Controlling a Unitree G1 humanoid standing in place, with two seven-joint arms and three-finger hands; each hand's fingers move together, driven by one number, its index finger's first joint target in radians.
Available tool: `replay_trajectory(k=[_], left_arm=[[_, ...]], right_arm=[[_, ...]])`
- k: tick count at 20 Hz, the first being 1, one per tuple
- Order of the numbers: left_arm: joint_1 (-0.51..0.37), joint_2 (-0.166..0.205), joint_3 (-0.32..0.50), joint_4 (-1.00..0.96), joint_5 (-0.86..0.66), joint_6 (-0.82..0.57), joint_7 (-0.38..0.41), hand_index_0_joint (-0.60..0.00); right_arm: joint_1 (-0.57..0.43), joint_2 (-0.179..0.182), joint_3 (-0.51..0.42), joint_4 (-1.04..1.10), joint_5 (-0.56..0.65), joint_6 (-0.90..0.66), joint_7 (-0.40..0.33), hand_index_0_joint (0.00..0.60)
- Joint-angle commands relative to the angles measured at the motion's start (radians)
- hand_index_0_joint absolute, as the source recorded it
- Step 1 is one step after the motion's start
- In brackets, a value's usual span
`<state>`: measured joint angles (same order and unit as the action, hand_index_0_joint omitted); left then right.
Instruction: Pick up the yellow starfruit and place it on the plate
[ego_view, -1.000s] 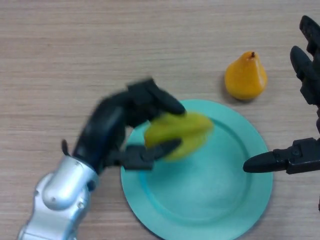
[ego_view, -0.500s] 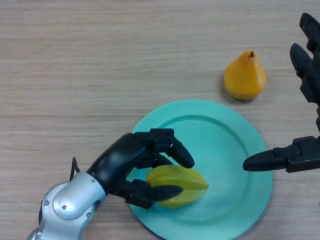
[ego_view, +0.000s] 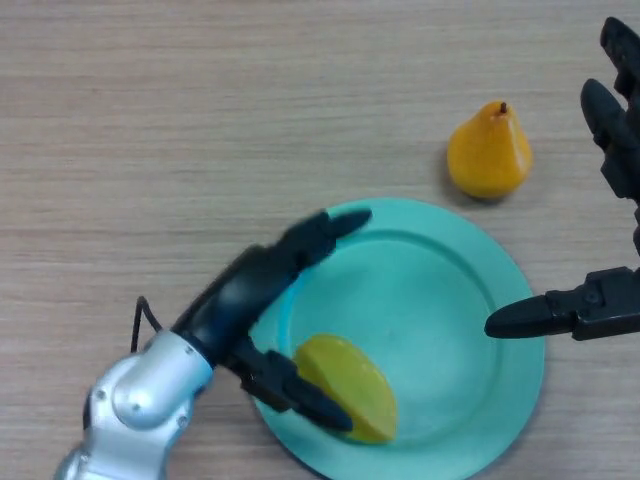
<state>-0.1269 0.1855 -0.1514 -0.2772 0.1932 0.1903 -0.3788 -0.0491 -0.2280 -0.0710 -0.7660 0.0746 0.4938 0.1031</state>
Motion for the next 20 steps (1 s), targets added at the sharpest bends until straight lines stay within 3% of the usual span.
replay_trajectory(k=[1,4,5,9,15,20], left_arm=[[-0.060,0.025,0.135,-0.103,-0.162,-0.170,0.092,0.000],[-0.093,0.072,0.257,-0.148,-0.385,-0.042,0.139,0.000],[-0.093,0.107,0.310,-0.154,-0.482,-0.014,0.160,0.000],[-0.049,0.152,0.369,-0.123,-0.534,-0.086,0.171,0.000],[-0.010,0.134,0.345,-0.135,-0.466,-0.094,0.186,0.000],[-0.021,0.142,0.363,-0.163,-0.436,-0.094,0.182,0.000]], right_arm=[[-0.027,-0.026,-0.031,-0.049,-0.026,-0.109,0.003,0.000],[-0.030,-0.024,-0.044,-0.038,-0.012,-0.109,-0.010,0.000],[-0.027,-0.027,-0.035,-0.032,-0.022,-0.117,-0.010,0.000],[-0.040,-0.027,-0.033,-0.006,-0.019,-0.141,-0.010,0.000],[-0.039,-0.030,-0.032,0.025,-0.015,-0.159,0.006,0.000],[-0.036,-0.032,-0.030,0.028,-0.011,-0.171,0.028,0.000]])
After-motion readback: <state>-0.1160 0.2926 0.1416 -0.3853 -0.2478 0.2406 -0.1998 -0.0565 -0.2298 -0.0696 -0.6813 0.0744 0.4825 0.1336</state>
